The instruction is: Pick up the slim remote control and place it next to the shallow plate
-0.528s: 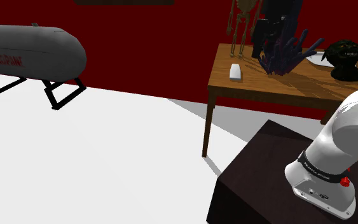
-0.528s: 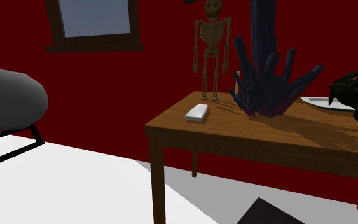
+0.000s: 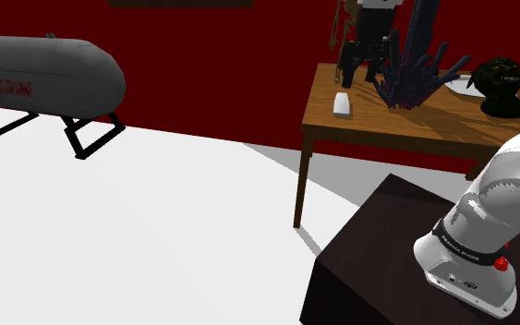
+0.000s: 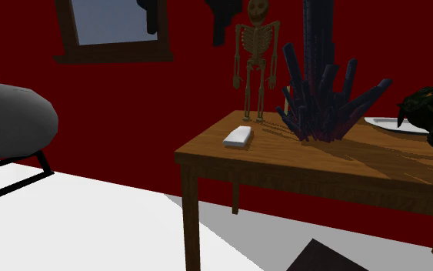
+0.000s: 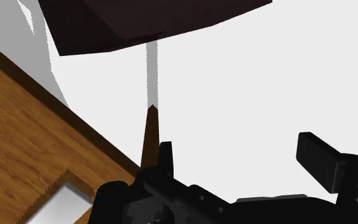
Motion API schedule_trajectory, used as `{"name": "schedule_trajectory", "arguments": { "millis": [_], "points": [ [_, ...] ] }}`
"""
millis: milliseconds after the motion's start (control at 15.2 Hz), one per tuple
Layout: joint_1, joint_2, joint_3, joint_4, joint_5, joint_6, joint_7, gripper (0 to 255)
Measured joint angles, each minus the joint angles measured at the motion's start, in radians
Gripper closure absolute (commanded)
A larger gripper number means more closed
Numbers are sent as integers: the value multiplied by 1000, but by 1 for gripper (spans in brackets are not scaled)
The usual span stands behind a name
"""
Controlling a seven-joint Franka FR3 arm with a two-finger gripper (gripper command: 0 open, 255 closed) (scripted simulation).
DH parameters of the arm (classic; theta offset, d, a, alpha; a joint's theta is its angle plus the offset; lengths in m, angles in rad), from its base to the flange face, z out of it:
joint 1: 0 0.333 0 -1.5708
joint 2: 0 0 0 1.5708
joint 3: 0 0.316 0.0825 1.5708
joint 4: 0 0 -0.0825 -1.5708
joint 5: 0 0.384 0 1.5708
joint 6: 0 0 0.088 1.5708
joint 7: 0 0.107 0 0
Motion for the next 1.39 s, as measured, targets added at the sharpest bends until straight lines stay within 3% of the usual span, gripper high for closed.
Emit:
{"name": "schedule_trajectory", "arguments": {
  "millis": [726,1386],
  "points": [
    [-103,329,-52,106,-40,230,129,0],
    [-184,620,-124,281,-48,352,234,0]
  ]
}}
